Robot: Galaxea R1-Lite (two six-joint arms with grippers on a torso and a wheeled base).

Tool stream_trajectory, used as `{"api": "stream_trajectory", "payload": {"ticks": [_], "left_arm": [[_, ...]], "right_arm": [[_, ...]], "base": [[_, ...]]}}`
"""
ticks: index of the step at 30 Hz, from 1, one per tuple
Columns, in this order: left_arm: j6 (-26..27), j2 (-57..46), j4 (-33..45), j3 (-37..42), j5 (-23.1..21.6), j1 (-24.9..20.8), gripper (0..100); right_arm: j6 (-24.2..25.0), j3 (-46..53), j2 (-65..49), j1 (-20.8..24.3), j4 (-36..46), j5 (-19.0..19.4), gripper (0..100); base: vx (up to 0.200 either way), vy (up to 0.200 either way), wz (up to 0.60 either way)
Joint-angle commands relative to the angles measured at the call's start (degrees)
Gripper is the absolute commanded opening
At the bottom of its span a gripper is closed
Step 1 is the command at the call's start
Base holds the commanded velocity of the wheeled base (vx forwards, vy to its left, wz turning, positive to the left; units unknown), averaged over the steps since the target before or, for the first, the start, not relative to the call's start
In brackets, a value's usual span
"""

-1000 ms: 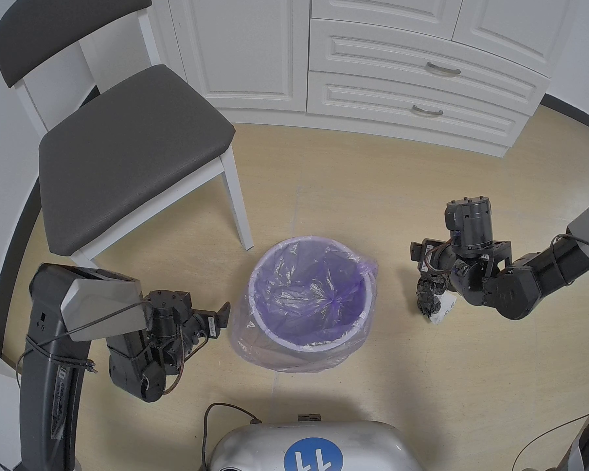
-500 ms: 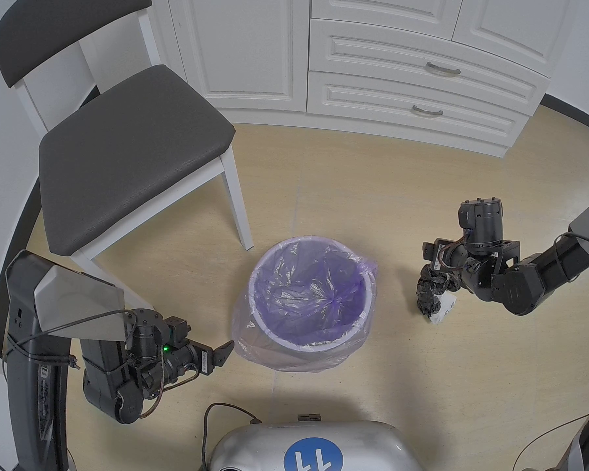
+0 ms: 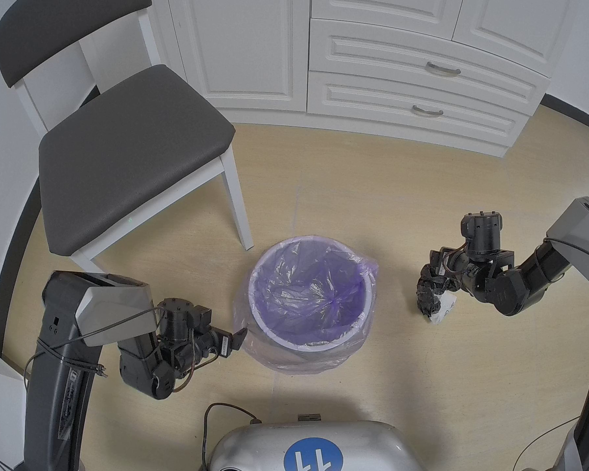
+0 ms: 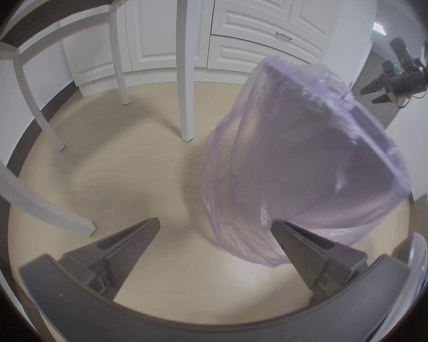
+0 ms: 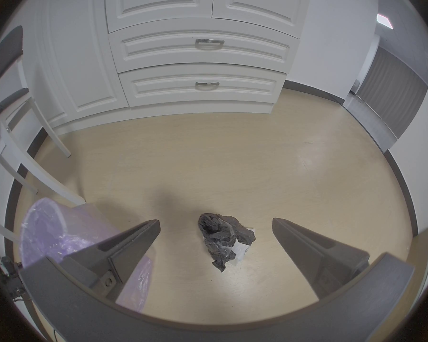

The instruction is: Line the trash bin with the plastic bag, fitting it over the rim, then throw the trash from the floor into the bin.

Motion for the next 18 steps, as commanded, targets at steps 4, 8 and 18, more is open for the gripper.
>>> {"api": "stream_trajectory", "payload": {"ticks": [4, 8, 18], "left_arm": [[0.3, 3.8, 18.3, -22.0, 6.9, 0.7, 100], [0.4, 3.7, 19.8, -22.8, 7.3, 0.7, 100], [-0.4, -4.4, 1.2, 1.8, 5.1, -2.5, 100]], "right_arm": [[-0.4, -1.3, 3.4, -1.8, -0.8, 0.2, 100], [-0.9, -1.6, 3.9, -2.6, -0.8, 0.2, 100], [-2.0, -1.9, 5.3, -4.3, -0.8, 1.6, 100]], "base": [[0.000, 0.000, 0.00], [0.000, 0.000, 0.00], [0.000, 0.000, 0.00]]}}
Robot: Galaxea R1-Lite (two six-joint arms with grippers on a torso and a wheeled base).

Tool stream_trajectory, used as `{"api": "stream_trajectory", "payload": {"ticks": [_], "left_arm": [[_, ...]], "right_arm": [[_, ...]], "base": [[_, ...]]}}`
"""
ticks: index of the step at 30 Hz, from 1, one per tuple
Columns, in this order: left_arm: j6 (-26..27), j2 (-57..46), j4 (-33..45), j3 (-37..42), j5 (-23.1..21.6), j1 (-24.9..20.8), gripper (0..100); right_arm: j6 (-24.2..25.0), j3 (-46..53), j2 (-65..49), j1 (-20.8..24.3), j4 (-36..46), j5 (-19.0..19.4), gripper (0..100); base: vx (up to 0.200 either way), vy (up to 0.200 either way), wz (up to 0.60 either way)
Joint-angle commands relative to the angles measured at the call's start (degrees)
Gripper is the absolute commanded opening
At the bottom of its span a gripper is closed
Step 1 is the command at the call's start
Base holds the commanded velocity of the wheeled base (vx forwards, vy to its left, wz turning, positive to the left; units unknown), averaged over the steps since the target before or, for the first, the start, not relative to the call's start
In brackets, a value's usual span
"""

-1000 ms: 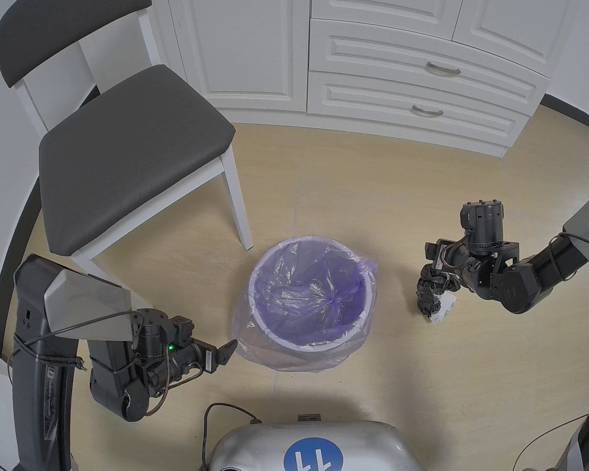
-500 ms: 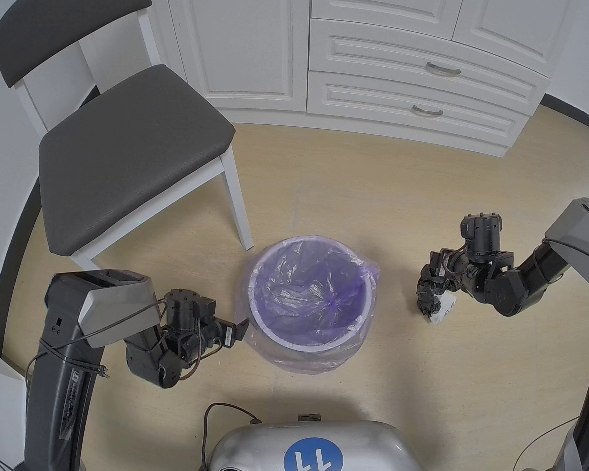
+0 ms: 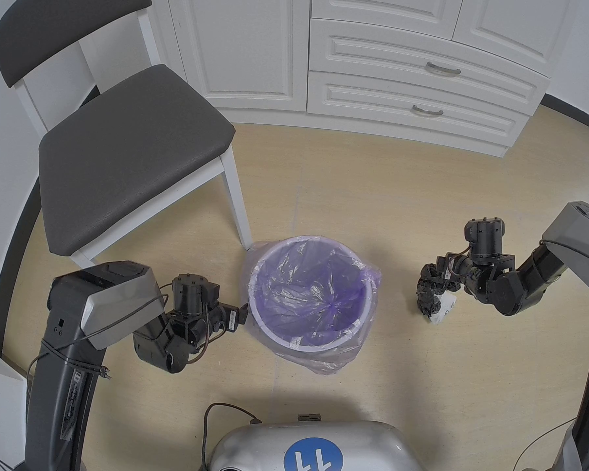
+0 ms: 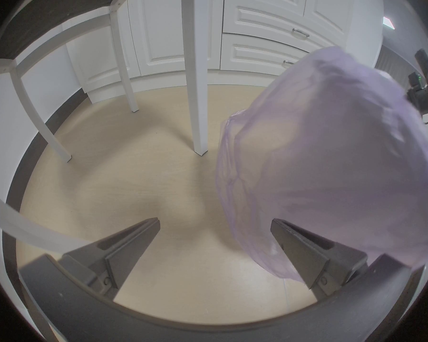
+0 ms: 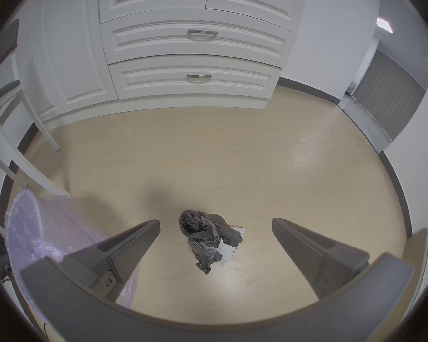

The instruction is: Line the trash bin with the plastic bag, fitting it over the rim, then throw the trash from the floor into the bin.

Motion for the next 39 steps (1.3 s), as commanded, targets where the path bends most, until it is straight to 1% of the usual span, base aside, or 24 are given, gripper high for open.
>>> {"api": "stream_trajectory", "payload": {"ticks": [1, 2, 3, 5, 6, 7, 9, 12, 14, 21, 26, 31, 39], "left_arm": [[-0.5, -6.2, -18.7, 23.7, -1.0, -2.7, 100], [-0.5, -6.0, -23.6, 27.5, -1.1, -2.7, 100], [-0.5, -5.8, -26.4, 29.8, -1.1, -2.7, 100], [-0.7, -6.5, -26.7, 34.1, -1.2, -2.5, 100], [-0.8, -6.5, -26.6, 34.3, -1.2, -2.5, 100], [-1.8, -6.8, -26.5, 36.2, -0.9, -2.4, 100], [-3.4, -6.9, -26.5, 37.1, -0.6, -2.4, 100], [-6.8, -7.0, -26.5, 37.7, -0.6, -2.5, 100], [-7.8, -6.5, -26.5, 37.5, -0.6, -2.6, 100], [-8.1, -6.3, -26.7, 36.9, -0.5, -2.7, 100], [-8.2, -9.0, -26.7, 38.2, -0.6, -2.0, 100], [-8.2, -13.0, -26.7, 40.4, -0.6, -0.8, 100], [-8.3, -18.7, -26.7, 44.5, -0.5, -0.3, 100]], "right_arm": [[-0.2, -1.8, 3.2, -1.8, -0.1, 2.1, 100], [0.0, -3.0, 4.7, -2.1, -0.1, 2.6, 100], [0.1, -4.0, 5.9, -2.5, -0.1, 2.8, 100], [0.8, -6.7, 9.0, -3.1, -0.1, 2.9, 100], [0.9, -6.9, 9.3, -3.1, -0.1, 2.8, 100], [2.4, -9.1, 12.0, -3.5, -0.1, 2.9, 100], [3.8, -11.2, 14.4, -3.9, -0.1, 3.0, 100], [4.5, -13.5, 17.0, -4.5, 0.0, 4.0, 100], [5.4, -14.3, 18.1, -4.5, 0.0, 4.8, 100], [10.7, -19.2, 22.1, -4.4, 0.1, 5.7, 100], [11.8, -21.1, 23.9, -4.0, -0.1, 5.9, 100], [13.9, -23.2, 25.4, -4.0, -0.1, 5.9, 100], [14.1, -22.9, 25.5, -4.6, -1.2, 5.9, 100]], "base": [[0.000, 0.000, 0.00], [0.000, 0.000, 0.00], [0.000, 0.000, 0.00], [0.000, 0.000, 0.00], [0.000, 0.000, 0.00], [0.000, 0.000, 0.00], [0.000, 0.000, 0.00], [0.000, 0.000, 0.00], [0.000, 0.000, 0.00], [0.000, 0.000, 0.00], [0.000, 0.000, 0.00], [0.000, 0.000, 0.00], [0.000, 0.000, 0.00]]}}
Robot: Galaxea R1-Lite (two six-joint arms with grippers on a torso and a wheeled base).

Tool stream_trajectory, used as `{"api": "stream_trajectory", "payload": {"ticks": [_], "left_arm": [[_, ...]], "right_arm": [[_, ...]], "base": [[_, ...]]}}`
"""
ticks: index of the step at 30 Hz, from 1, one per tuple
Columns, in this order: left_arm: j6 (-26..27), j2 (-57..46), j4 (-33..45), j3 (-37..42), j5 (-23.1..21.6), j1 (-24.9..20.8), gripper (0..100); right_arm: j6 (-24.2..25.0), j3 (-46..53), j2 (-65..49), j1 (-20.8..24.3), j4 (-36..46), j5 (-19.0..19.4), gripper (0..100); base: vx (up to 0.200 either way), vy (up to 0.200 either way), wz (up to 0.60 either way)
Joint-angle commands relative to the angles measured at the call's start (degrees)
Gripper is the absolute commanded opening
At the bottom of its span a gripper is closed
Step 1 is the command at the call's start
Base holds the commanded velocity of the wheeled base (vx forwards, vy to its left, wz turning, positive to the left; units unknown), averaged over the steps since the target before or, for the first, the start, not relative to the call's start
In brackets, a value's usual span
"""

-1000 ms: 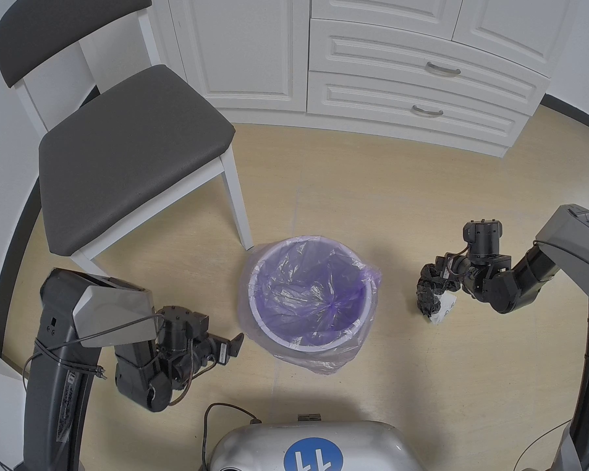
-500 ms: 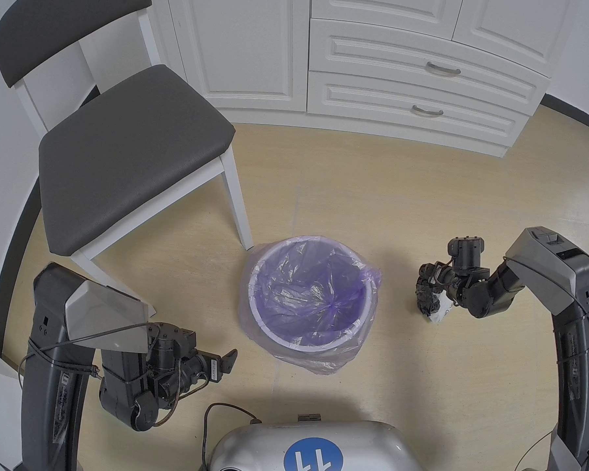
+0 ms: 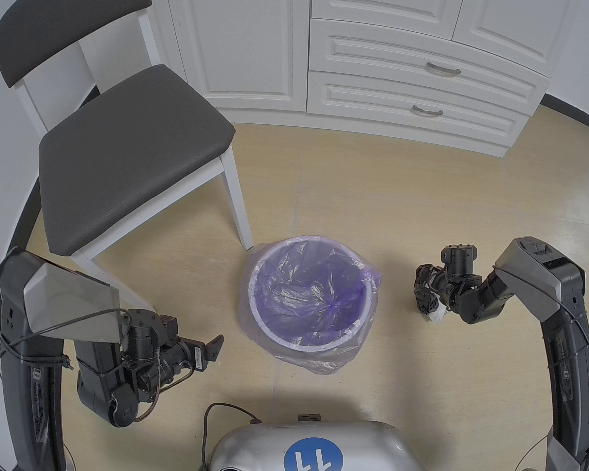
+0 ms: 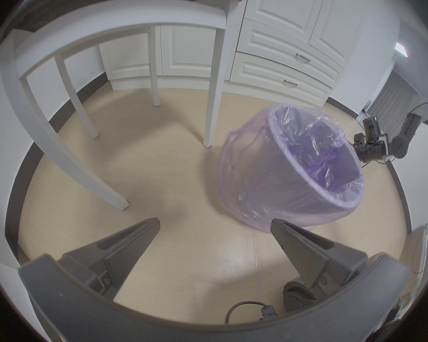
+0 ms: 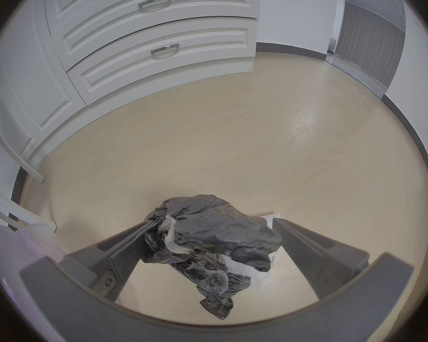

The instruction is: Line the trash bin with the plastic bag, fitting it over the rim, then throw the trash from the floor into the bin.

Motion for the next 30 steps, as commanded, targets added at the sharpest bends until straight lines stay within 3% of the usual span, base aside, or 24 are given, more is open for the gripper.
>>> {"api": "stream_trajectory", "payload": {"ticks": [1, 8, 17, 22, 23, 28, 30], "left_arm": [[-0.1, -5.6, 0.0, 3.0, 0.1, 0.8, 100], [-1.6, -11.5, 0.1, 5.1, 0.1, 4.1, 100], [-1.8, -19.0, 0.1, 9.4, 0.1, 4.4, 100], [-5.0, -22.4, 0.1, 10.0, 0.0, 4.7, 100], [-5.1, -22.8, 0.1, 10.1, 0.1, 4.8, 100], [-5.2, -26.5, 0.1, 12.8, -0.2, 6.0, 100], [-5.2, -28.6, 0.1, 13.7, -0.2, 7.0, 100]], "right_arm": [[0.1, 0.0, 0.4, -0.6, -0.1, 0.0, 100], [0.5, 0.0, 0.5, -1.2, -0.1, 1.0, 100], [1.8, -0.3, 1.8, -2.2, -0.1, 2.9, 100], [2.0, -1.1, 2.8, -2.6, -0.2, 2.9, 100], [2.0, -1.2, 3.0, -2.6, -0.2, 2.9, 0], [2.0, -1.0, 1.6, -2.8, -0.1, 2.9, 0], [1.5, 3.3, -2.4, -2.8, -0.4, 3.3, 0]], "base": [[0.000, 0.000, 0.00], [0.000, 0.000, 0.00], [0.000, 0.000, 0.00], [0.000, 0.000, 0.00], [0.000, 0.000, 0.00], [0.000, 0.000, 0.00], [0.000, 0.000, 0.00]]}}
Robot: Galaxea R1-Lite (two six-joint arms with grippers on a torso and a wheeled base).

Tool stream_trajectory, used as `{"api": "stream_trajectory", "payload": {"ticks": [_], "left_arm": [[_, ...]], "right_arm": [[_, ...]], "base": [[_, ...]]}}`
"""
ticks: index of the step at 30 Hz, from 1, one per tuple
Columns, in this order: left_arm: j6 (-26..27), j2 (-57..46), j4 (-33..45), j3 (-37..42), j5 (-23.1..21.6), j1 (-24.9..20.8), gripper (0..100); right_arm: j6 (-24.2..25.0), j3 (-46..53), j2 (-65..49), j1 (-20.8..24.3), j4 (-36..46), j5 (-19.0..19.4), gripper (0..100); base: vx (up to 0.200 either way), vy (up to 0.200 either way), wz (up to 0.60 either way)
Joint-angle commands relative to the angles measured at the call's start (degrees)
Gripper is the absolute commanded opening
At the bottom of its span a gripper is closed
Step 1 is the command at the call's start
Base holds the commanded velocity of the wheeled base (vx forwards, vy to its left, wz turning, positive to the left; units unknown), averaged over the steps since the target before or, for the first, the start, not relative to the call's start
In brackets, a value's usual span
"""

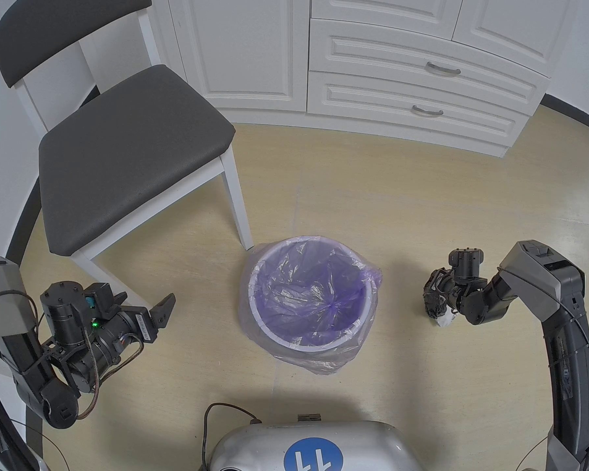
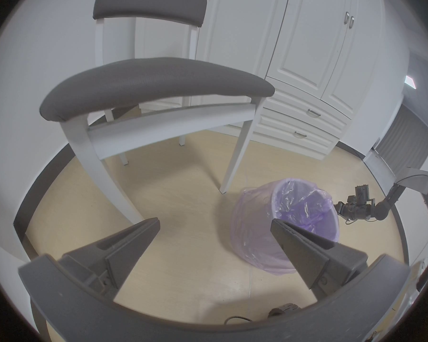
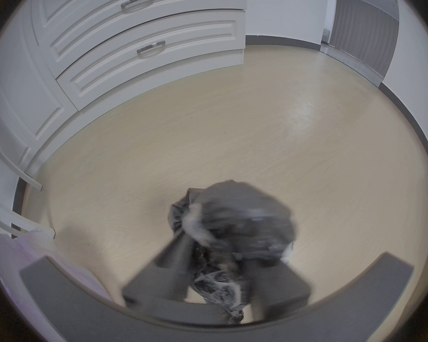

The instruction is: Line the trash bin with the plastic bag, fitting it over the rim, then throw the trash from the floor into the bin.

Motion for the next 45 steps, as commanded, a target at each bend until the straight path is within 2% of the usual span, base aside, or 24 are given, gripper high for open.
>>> {"api": "stream_trajectory", "payload": {"ticks": [1, 3, 5, 7, 9, 11, 14, 16, 17, 19, 20, 22, 23, 24, 26, 27, 35, 45], "left_arm": [[-0.1, -5.2, 0.0, 2.0, -0.1, 1.6, 100], [-0.1, -6.6, 0.1, 2.4, -0.2, 2.0, 100], [-0.1, -7.3, 0.1, 2.7, -0.2, 2.0, 100], [0.1, -8.9, 0.1, 2.8, -0.3, 1.8, 100], [0.1, -9.3, 0.1, 2.8, -0.2, 1.6, 100], [0.5, -10.1, 0.1, 2.7, -0.2, 1.2, 100], [1.1, -10.5, 0.1, 2.5, 0.0, 1.2, 100], [1.1, -10.6, 0.1, 2.5, 0.0, 1.3, 100], [1.2, -10.6, 0.1, 2.4, 0.2, 1.3, 100], [1.2, -10.7, 0.1, 2.5, 0.2, 1.3, 100], [1.3, -11.5, 0.1, 2.7, 0.2, 1.2, 100], [1.3, -11.7, 0.1, 2.7, 0.1, 1.2, 100], [1.3, -12.2, 0.1, 2.7, 0.1, 1.2, 100], [1.3, -12.2, 0.1, 2.7, 0.1, 1.2, 100], [1.3, -13.1, 0.1, 2.8, 0.1, 1.2, 100], [1.3, -13.4, 0.1, 2.8, 0.1, 1.2, 100], [2.6, -15.6, 0.1, 2.8, 0.0, 0.7, 100], [3.2, -15.6, 0.1, 3.0, -0.3, 0.6, 100]], "right_arm": [[-1.0, 6.5, -6.2, -0.1, -0.7, 1.4, 0], [-2.3, 11.0, -10.9, 0.0, -3.3, 3.8, 0], [-3.7, 13.8, -14.2, 0.2, -5.2, 4.4, 0], [-9.8, 23.4, -26.5, 1.4, -10.2, 4.8, 0], [-11.2, 25.6, -29.7, 1.9, -10.7, 4.8, 0], [-12.6, 32.7, -42.9, 7.7, -10.4, 4.5, 0], [-12.6, 36.3, -50.6, 15.6, -11.1, 3.7, 0], [-12.6, 36.6, -51.3, 17.2, -11.2, 3.0, 0], [-12.4, 36.5, -52.3, 22.8, -11.4, -0.9, 0], [-12.0, 36.4, -52.1, 25.4, -11.9, -2.9, 0], [-10.9, 35.9, -51.2, 30.1, -14.0, -6.3, 0], [-10.4, 35.7, -50.5, 31.8, -15.0, -7.1, 0], [-9.8, 34.9, -48.2, 35.8, -17.7, -9.7, 0], [-9.8, 34.9, -48.2, 35.8, -17.7, -9.7, 0], [-9.6, 32.8, -44.1, 39.8, -20.4, -14.4, 0], [-9.6, 32.0, -42.8, 40.7, -21.3, -15.5, 0], [-6.6, 31.2, -31.9, 47.0, -28.4, -16.3, 0], [-4.4, 27.9, -19.5, 48.5, -29.6, -16.3, 0]], "base": [[0.000, 0.000, 0.00], [0.000, 0.000, 0.00], [0.000, 0.000, 0.00], [0.000, 0.000, 0.00], [0.000, 0.000, 0.00], [0.000, 0.000, 0.00], [0.000, 0.000, 0.00], [0.000, 0.000, 0.00], [0.000, 0.000, 0.00], [0.000, 0.000, 0.00], [0.000, 0.000, 0.00], [0.000, 0.000, 0.00], [0.000, 0.000, 0.00], [0.000, 0.000, 0.00], [0.000, 0.000, 0.00], [0.000, 0.000, 0.00], [0.000, 0.000, 0.00], [0.000, 0.000, 0.00]]}}
